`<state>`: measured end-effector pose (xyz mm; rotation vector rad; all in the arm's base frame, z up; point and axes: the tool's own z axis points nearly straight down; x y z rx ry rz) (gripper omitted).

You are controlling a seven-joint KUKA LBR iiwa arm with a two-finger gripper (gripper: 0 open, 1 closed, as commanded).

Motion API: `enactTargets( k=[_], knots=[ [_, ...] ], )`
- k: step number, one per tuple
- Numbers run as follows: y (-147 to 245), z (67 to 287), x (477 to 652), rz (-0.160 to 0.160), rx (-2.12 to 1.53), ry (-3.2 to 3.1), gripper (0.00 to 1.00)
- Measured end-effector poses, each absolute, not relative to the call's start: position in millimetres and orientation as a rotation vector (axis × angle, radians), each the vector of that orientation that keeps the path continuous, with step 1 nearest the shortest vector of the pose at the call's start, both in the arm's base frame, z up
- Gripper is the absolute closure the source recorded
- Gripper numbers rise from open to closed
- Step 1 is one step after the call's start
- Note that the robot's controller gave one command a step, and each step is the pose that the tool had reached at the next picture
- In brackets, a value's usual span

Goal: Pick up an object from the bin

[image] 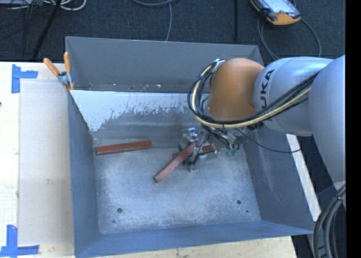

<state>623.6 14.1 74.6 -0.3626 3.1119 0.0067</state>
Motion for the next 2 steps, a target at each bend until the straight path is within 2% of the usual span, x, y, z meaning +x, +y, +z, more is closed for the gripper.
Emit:
enactTargets(
  k=[1,2],
  knots=[
    [14.1,74.6,623.6,0.007,-0.362,3.112,1.0],
    [14.4,97.6,624.6,0.001,-0.366,3.117,1.0]
  ],
)
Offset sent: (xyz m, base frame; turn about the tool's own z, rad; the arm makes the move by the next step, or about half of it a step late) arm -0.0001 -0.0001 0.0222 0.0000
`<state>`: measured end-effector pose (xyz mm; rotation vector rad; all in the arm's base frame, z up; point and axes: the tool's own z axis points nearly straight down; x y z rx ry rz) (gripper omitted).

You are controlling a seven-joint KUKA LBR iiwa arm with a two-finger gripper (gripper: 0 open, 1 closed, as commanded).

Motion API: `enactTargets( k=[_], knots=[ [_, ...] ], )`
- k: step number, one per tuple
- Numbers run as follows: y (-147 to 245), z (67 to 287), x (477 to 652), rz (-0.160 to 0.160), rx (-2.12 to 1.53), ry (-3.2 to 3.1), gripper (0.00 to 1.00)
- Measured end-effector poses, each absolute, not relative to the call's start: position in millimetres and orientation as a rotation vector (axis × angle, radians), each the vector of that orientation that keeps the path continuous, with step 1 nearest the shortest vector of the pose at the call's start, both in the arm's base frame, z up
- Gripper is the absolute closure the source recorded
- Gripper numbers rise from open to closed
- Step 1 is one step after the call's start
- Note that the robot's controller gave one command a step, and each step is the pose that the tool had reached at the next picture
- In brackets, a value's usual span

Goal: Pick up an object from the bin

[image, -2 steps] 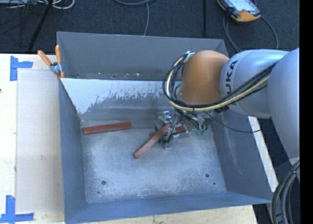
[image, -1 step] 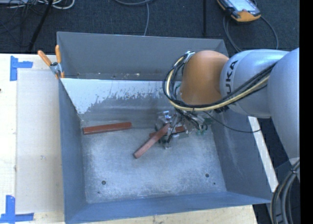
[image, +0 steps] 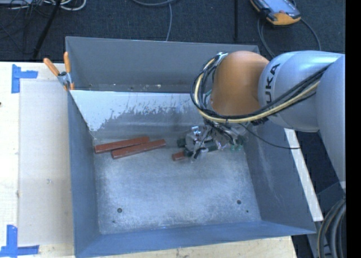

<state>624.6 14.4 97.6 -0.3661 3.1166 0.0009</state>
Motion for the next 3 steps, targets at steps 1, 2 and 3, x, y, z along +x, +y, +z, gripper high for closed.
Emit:
enactTargets(
  k=[1,2,3],
  knots=[
    [14.5,81.6,626.4,0.002,-0.363,3.114,1.0],
    [14.6,99.7,625.2,0.001,-0.366,3.117,1.0],
    [15.1,149.6,628.1,0.0,-0.364,3.115,1.0]
  ],
)
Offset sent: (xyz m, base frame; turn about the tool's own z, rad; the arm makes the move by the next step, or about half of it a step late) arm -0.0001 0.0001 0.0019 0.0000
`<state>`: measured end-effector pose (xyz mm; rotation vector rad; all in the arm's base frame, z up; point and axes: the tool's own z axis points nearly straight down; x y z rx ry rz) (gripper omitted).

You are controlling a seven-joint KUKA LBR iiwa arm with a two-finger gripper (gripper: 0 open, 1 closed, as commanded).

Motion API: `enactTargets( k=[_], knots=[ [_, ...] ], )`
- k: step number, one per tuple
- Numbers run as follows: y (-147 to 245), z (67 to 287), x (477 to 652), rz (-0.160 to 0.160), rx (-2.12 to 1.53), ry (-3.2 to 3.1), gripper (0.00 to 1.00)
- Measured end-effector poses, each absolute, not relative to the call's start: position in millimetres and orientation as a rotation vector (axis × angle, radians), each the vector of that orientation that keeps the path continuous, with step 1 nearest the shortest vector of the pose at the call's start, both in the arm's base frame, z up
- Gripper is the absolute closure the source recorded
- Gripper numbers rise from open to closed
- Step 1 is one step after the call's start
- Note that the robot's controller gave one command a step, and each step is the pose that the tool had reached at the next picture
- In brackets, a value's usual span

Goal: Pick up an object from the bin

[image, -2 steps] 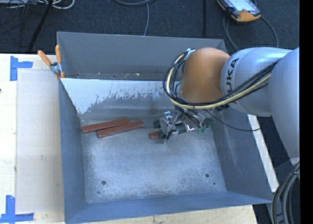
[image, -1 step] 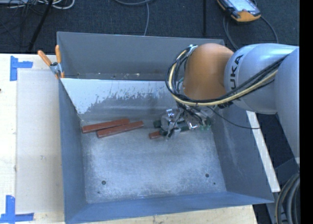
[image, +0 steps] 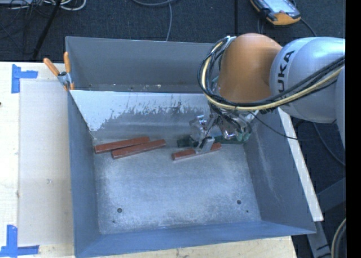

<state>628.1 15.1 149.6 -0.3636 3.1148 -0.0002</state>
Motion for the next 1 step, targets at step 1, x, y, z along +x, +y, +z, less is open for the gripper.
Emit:
enactTargets(
  k=[1],
  knots=[
    [15.4,171.9,625.9,0.0,-0.364,3.117,1.0]
  ],
)
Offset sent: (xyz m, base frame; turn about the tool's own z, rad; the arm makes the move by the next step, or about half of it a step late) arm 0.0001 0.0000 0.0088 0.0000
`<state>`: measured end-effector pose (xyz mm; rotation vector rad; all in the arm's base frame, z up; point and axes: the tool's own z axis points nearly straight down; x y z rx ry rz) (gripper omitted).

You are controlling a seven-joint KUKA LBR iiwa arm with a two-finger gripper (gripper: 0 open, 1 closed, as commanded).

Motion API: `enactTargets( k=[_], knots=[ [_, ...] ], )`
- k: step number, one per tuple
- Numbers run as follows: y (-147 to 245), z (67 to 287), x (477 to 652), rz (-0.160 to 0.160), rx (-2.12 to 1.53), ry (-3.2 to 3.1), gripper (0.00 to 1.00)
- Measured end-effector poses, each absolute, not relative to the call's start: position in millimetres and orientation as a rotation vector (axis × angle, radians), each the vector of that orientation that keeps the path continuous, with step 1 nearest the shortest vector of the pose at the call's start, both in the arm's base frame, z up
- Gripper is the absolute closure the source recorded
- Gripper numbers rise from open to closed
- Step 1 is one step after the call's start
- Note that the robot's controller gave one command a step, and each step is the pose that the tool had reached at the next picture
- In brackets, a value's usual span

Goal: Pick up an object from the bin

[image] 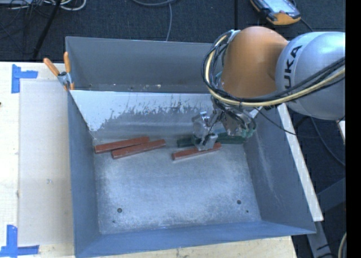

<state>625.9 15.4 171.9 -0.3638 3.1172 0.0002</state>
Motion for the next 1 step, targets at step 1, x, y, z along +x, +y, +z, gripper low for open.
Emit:
enactTargets(
  k=[1],
  knots=[
    [15.4,157.4,628.3,0.001,-0.362,3.121,1.0]
  ],
)
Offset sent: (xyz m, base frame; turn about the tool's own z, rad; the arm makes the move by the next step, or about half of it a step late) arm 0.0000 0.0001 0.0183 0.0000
